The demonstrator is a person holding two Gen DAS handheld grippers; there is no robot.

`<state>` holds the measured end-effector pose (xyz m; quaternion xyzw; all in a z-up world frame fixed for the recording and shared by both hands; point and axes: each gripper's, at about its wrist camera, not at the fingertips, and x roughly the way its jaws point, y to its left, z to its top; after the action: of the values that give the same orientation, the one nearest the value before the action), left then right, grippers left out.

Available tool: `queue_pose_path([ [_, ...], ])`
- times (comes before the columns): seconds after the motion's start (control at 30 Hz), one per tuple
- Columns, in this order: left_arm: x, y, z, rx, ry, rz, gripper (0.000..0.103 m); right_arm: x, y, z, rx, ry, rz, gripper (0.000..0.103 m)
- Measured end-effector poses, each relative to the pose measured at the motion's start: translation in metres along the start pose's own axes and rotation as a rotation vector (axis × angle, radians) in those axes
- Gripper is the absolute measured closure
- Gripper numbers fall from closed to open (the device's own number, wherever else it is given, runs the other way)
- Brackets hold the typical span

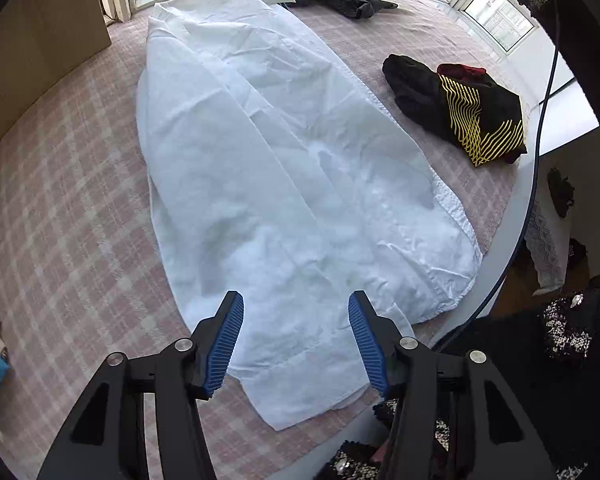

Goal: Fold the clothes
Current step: 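Open both grippers and release the shirt lying lengthwise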

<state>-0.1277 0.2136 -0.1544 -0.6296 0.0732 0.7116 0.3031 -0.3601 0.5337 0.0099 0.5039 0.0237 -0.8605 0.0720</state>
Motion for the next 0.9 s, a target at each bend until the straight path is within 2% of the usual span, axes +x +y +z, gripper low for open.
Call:
queue_pose_path([
  [0.07, 0.018, -0.016, -0.002, -0.05, 0.015, -0.021, 0.041, -0.01, 0.003, -0.033, 0.001, 0.007, 0.036, 0.065],
  [0.17, 0.038, -0.029, 0.008, -0.108, 0.012, 0.049, 0.041, -0.021, 0.012, -0.073, -0.02, 0.014, 0.048, 0.065],
  [0.33, 0.061, -0.028, 0.026, -0.196, -0.014, 0.179, 0.041, -0.027, 0.019, -0.125, -0.048, 0.033, 0.054, 0.065],
  [0.43, 0.071, -0.021, 0.028, -0.229, 0.006, 0.168, 0.042, -0.024, 0.014, -0.144, -0.032, 0.048, 0.065, 0.065],
  [0.5, 0.069, -0.016, 0.026, -0.238, -0.002, 0.153, 0.051, -0.022, 0.01, -0.152, -0.023, 0.054, 0.061, 0.065],
  [0.53, 0.067, -0.013, 0.024, -0.245, -0.008, 0.136, 0.059, -0.02, 0.007, -0.155, -0.017, 0.059, 0.053, 0.065],
  [0.6, 0.061, -0.006, 0.021, -0.265, -0.021, 0.08, 0.069, -0.015, 0.001, -0.157, 0.009, 0.069, 0.049, 0.065],
  [0.67, 0.057, 0.001, 0.02, -0.277, -0.028, 0.048, 0.086, -0.011, -0.004, -0.158, 0.04, 0.078, 0.06, 0.065],
  [0.73, 0.054, 0.007, 0.018, -0.286, -0.039, 0.023, 0.091, -0.008, -0.008, -0.157, 0.066, 0.083, 0.067, 0.065],
  [0.77, 0.052, 0.009, 0.017, -0.289, -0.049, 0.01, 0.097, -0.007, -0.009, -0.156, 0.074, 0.082, 0.066, 0.065],
  [0.9, 0.049, 0.014, 0.014, -0.277, -0.061, -0.005, 0.099, -0.004, -0.006, -0.152, 0.083, 0.086, 0.07, 0.065],
])
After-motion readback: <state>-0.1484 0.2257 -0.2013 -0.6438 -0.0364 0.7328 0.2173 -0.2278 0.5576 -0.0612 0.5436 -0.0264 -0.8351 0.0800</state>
